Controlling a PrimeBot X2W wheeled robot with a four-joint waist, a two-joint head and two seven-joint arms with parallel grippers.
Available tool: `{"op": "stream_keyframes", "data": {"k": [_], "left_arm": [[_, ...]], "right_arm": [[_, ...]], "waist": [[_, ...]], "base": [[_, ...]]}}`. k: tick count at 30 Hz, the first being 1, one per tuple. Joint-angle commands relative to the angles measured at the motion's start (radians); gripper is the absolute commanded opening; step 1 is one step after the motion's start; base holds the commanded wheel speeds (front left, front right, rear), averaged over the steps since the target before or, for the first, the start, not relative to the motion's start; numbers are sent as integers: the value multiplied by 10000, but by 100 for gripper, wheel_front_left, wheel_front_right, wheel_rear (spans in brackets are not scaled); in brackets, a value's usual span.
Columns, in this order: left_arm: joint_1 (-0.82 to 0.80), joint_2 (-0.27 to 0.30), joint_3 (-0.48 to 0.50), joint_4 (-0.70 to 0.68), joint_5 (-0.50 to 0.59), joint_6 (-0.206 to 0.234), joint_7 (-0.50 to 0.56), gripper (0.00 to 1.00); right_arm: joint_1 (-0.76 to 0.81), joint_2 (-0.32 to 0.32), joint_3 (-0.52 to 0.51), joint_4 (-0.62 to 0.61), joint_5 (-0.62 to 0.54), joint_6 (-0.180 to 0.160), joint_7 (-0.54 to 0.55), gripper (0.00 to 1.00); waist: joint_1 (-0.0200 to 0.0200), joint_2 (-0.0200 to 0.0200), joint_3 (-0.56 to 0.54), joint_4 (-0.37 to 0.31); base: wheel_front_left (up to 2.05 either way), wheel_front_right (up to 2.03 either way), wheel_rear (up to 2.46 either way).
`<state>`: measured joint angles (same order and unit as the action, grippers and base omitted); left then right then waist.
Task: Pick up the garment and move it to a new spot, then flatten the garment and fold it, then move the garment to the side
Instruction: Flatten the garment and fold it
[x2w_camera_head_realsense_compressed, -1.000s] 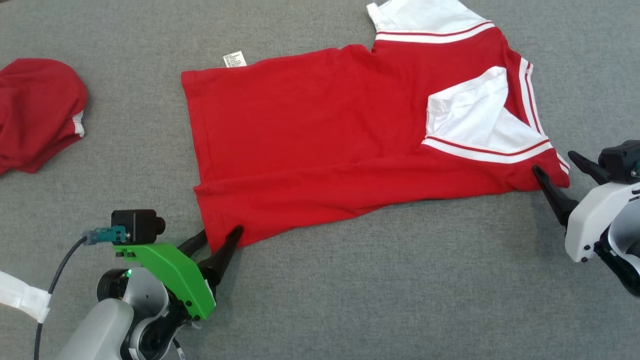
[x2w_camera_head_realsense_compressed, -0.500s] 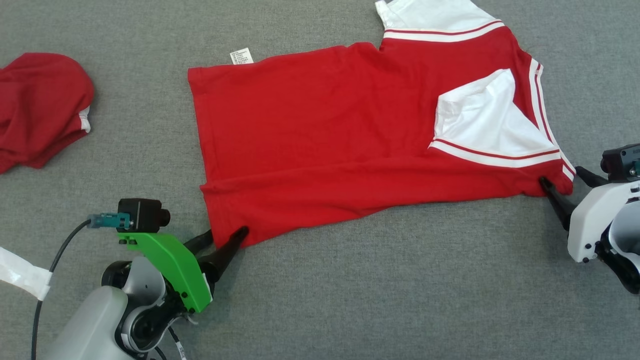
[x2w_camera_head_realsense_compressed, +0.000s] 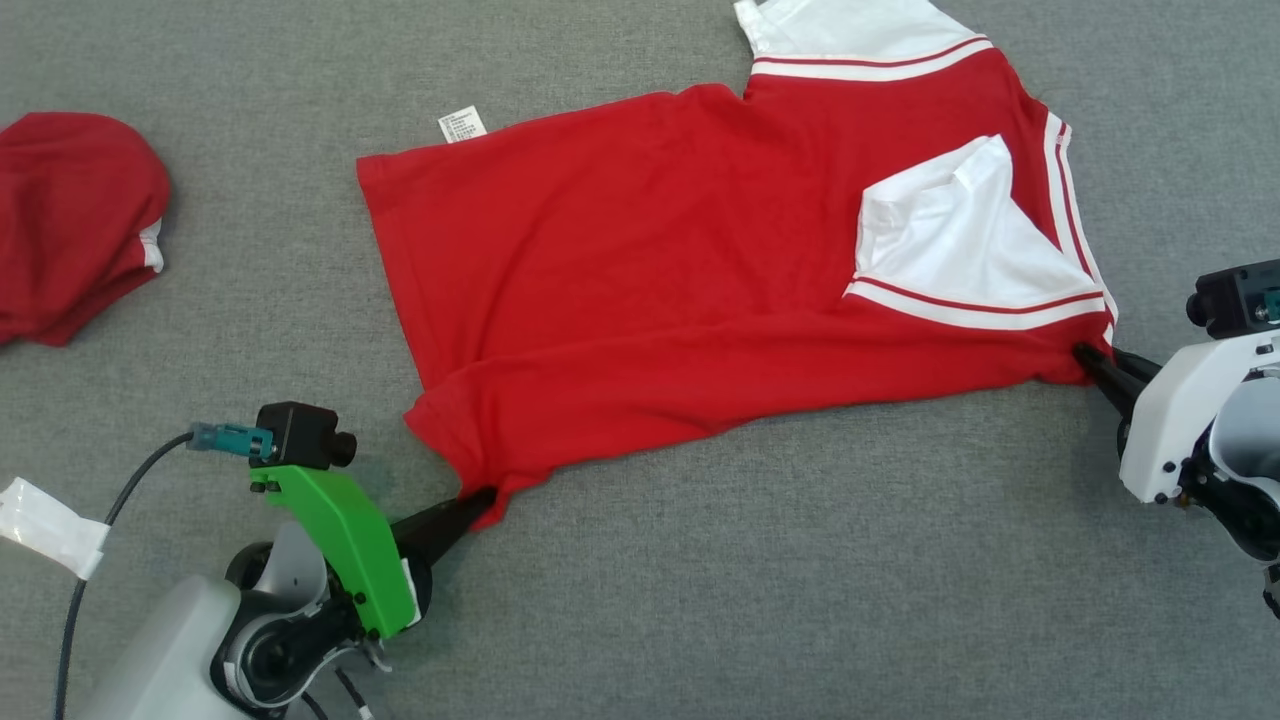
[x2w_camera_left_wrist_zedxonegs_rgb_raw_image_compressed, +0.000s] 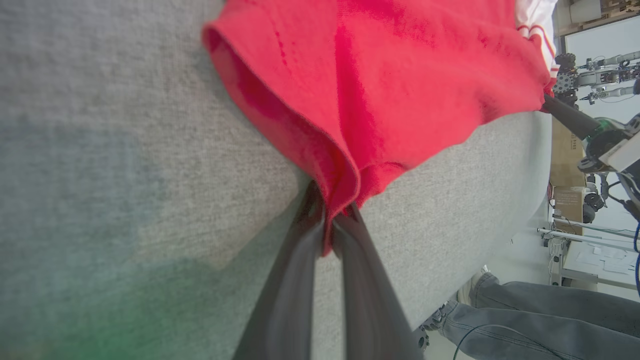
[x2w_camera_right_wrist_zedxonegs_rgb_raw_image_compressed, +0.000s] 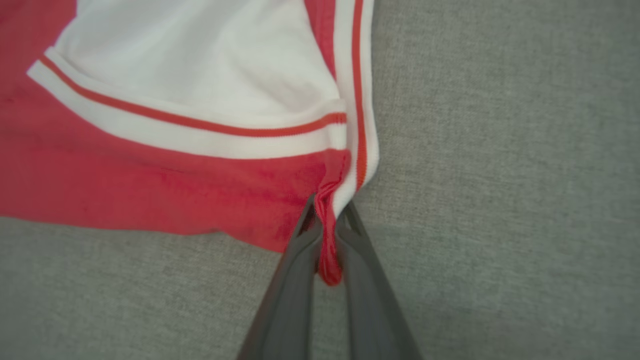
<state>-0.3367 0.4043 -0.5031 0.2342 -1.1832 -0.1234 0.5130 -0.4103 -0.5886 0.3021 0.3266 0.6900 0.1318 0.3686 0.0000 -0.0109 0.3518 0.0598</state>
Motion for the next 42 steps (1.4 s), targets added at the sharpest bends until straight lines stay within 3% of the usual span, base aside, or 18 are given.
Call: {"op": "stream_keyframes", "data": {"k": [1, 11, 18, 25, 26, 27, 28, 32, 36, 42], "left_arm": [[190, 362, -81, -94, -131, -26, 346, 0], [787, 2005, 440, -1747, -938, -45, 1146, 0], [1971, 2429, 525, -2804, -1212, 83, 1102, 0], [2901, 2614, 712, -3255, -958, 385, 512, 0], [2932, 2565, 773, -3274, -863, 483, 358, 18], [2950, 2535, 797, -3317, -761, 548, 229, 100], [2975, 2528, 780, -3353, -739, 609, 173, 100], [2964, 2628, 922, -3706, -571, 622, -44, 100], [1969, 2643, 1608, -4031, -208, 859, -599, 100], [-715, 1557, 1491, -2911, 391, 1184, -836, 100]], "right_arm": [[-91, -157, -31, -55, 348, -21, 128, 0], [404, -1076, -322, -1220, 1474, -19, 1072, 0], [1561, -1154, -537, -2261, 1819, -18, 1754, 0], [2295, -790, -942, -2553, 1576, -18, 2256, 0], [2334, -735, -1025, -2577, 1499, -18, 2244, 0], [2316, -691, -1129, -2631, 1371, -18, 2128, 31], [2281, -661, -1245, -2638, 1255, -18, 2066, 100], [1877, -602, -1780, -2949, 953, -18, 2022, 100], [653, -555, -2466, -3667, 319, -16, 1818, 100], [-1845, -126, -2378, -3235, -900, -18, 1931, 100]], "waist": [[0, 109, -24, -83], [0, 109, -139, -327], [0, 109, -140, -627], [0, 109, -63, -733], [0, 109, -43, -712], [0, 109, -11, -684], [0, 109, 29, -652], [0, 109, 247, -481], [0, 109, 952, -66], [0, 109, 2246, 742]], "base": [[0, 0, 0], [0, 0, 0], [0, 0, 0], [0, 0, 0], [0, 0, 0], [0, 0, 0], [0, 0, 0], [0, 0, 0], [0, 0, 0], [0, 0, 0]]}}
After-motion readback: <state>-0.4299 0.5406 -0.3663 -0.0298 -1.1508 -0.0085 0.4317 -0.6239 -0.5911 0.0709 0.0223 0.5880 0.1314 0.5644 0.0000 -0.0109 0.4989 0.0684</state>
